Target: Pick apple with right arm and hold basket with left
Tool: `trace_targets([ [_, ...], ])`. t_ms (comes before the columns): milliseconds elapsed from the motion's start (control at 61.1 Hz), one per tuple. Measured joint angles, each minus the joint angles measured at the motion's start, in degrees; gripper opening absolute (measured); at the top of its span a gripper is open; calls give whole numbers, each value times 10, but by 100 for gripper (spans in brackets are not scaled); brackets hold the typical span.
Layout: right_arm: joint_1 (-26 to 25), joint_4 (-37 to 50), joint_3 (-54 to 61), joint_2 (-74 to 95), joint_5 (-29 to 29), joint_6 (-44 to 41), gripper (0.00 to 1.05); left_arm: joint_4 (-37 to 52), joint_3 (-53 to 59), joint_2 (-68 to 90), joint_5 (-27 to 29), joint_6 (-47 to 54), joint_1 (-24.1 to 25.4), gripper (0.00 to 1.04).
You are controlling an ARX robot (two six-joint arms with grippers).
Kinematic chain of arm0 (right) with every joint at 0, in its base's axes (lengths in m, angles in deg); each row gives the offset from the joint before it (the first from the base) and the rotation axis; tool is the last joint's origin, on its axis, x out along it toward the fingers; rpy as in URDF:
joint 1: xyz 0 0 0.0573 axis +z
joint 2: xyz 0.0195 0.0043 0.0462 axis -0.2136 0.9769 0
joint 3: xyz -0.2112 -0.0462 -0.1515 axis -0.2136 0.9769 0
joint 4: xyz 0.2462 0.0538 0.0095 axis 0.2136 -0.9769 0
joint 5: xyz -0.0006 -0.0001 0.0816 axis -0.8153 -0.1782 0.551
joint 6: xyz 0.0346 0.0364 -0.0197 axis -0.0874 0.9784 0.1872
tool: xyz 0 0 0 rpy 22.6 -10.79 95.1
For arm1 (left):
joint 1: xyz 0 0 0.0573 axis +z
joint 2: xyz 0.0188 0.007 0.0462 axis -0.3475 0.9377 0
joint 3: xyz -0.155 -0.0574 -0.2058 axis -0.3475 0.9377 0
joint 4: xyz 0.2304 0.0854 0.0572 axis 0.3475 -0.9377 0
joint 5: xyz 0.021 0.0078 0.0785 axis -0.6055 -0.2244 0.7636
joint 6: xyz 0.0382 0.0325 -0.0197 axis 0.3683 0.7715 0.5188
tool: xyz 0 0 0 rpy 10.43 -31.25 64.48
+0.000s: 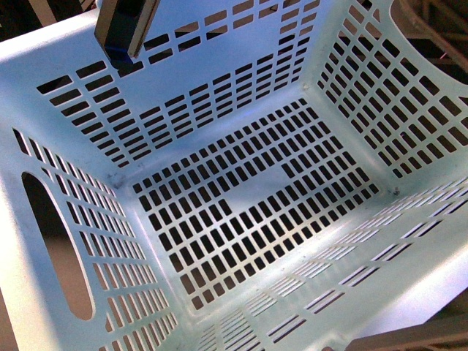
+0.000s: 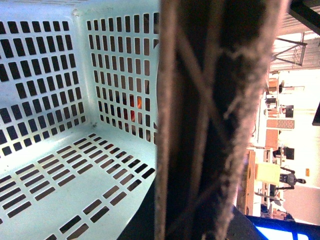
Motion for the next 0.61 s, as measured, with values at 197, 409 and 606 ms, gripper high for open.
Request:
trace_targets([
  [197, 0, -26, -53, 26, -24, 3, 96, 0, 0, 0, -1, 0, 0, 7],
  [409, -15, -49, -89, 54, -28, 7, 96, 0, 0, 0, -1, 0, 0, 7],
  [606, -26, -56, -104, 80, -23, 16, 96, 0, 0, 0, 0, 0, 0, 7],
])
